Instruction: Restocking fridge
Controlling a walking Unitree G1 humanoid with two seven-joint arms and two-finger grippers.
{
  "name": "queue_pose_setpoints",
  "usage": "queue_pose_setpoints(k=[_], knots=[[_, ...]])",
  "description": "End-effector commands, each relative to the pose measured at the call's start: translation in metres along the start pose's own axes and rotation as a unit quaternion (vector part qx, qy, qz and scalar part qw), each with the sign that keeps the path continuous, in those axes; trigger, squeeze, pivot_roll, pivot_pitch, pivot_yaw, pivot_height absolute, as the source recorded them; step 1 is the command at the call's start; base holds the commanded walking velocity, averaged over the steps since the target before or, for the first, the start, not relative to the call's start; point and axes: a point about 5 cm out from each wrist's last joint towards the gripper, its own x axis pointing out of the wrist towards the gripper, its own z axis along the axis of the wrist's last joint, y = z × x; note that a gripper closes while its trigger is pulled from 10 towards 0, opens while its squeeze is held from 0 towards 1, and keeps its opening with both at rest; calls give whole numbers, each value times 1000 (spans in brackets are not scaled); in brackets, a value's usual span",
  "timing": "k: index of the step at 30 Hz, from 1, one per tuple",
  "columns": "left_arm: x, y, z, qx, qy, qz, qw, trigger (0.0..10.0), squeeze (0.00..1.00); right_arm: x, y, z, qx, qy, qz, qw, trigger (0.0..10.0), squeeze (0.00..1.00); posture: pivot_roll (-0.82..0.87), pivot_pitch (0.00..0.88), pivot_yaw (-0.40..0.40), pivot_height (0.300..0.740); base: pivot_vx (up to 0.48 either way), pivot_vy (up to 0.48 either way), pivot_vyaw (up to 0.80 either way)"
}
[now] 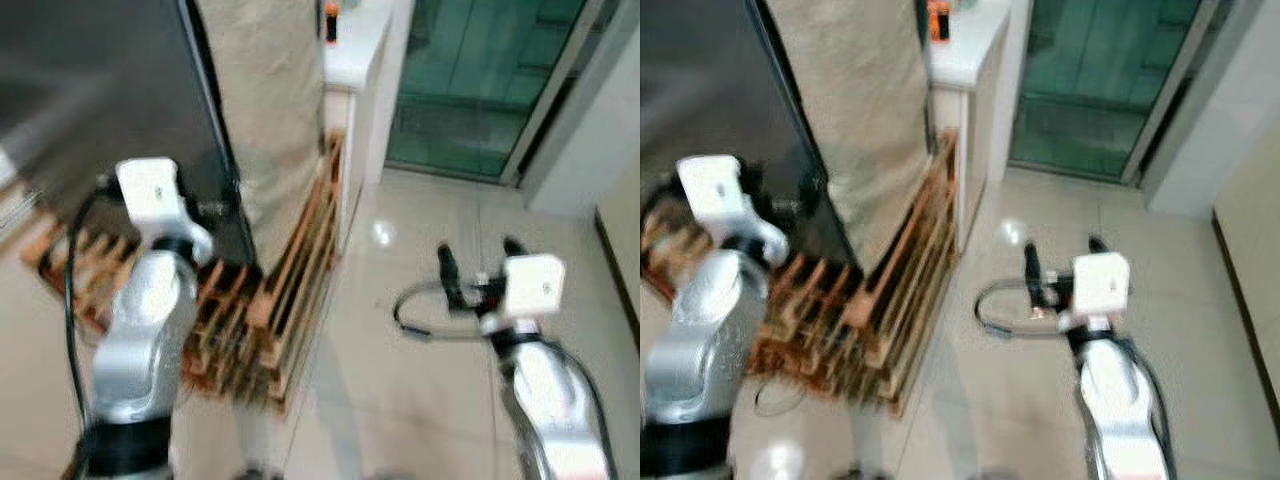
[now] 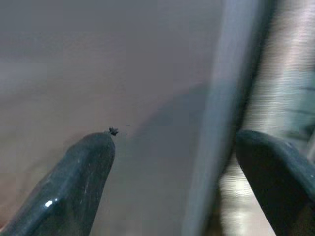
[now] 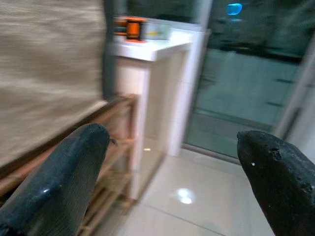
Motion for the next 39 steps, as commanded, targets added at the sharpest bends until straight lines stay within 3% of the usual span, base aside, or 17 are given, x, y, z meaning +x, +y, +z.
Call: queue_pose_setpoints(k=[1, 7, 12, 16, 32, 39], knots=[[3, -3, 6, -4, -9, -5, 1000, 10000, 0, 0, -5, -2, -6, 7, -5, 1000, 10000, 0, -150, 44, 37, 740, 0, 0, 0], [19, -16, 11, -10, -14, -34, 999, 10000, 0, 4, -3, -4, -6, 8, -1, 1000, 10000, 0, -143, 37, 33, 740, 0, 0, 0], [42, -39, 10, -29, -3, -67, 997, 10000, 0, 7, 0, -4, -6, 8, 4, 1000, 10000, 0, -153, 44, 46, 740, 0, 0, 0], [49, -49, 10, -40, -5, -84, 996, 10000, 0, 5, 0, -6, -5, 10, -1, 1000, 10000, 0, -159, 45, 52, 740, 0, 0, 0], [40, -71, 5, -71, 12, -124, 990, 10000, 0, -4, -4, -13, -10, 25, -8, 1000, 10000, 0, -183, 57, 63, 740, 0, 0, 0], [33, -68, 11, -69, 13, -135, 988, 10000, 0, -5, -5, -14, -12, 27, -10, 1000, 10000, 0, -184, 60, 63, 740, 0, 0, 0]])
